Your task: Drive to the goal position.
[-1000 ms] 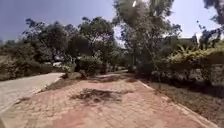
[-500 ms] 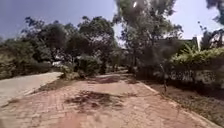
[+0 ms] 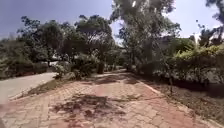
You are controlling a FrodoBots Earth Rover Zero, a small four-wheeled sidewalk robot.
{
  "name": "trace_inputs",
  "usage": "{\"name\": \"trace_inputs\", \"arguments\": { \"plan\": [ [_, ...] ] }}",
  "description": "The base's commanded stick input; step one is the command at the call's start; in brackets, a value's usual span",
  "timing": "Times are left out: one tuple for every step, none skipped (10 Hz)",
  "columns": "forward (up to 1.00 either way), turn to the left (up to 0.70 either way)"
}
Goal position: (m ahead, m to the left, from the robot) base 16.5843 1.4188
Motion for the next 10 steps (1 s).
{"name": "trace_inputs", "arguments": {
  "plan": [
    [0.70, 0.00],
    [0.70, 0.00],
    [0.70, 0.00],
    [0.70, 0.00],
    [0.70, 0.00],
    [0.70, 0.00],
    [0.70, 0.00],
    [0.70, 0.00],
    [0.70, 0.00],
    [0.70, 0.00]
  ]
}}
